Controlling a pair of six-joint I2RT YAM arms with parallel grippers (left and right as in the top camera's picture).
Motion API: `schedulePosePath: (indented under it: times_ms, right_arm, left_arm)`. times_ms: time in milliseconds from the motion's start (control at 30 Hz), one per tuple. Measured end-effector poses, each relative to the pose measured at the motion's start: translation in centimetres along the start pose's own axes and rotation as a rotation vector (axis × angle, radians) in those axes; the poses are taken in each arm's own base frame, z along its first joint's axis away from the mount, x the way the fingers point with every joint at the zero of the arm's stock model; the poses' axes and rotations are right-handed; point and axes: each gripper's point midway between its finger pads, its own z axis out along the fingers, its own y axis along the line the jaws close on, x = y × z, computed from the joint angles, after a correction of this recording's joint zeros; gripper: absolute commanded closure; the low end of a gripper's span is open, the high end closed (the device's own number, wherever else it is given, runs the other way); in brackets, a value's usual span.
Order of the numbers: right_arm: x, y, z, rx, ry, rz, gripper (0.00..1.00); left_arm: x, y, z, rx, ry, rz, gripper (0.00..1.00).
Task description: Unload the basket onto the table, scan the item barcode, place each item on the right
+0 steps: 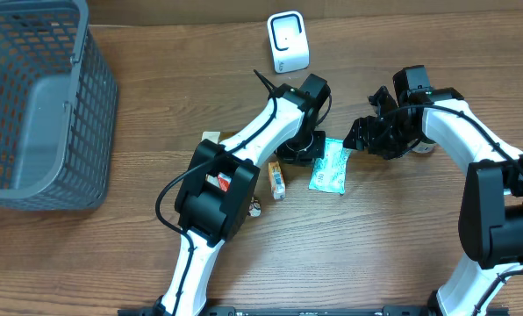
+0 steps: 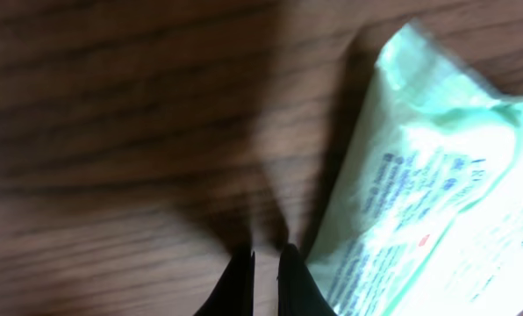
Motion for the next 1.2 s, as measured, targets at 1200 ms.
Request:
schedulePosePath:
  times_ms: [1200]
  right_arm:
    - [0.2,-0.4,2.4,-0.066,-0.055,0.038,0.32]
  left_arm:
    - [1.6,-1.6,-0.1,-0.021,0.034,0.042,0.73]
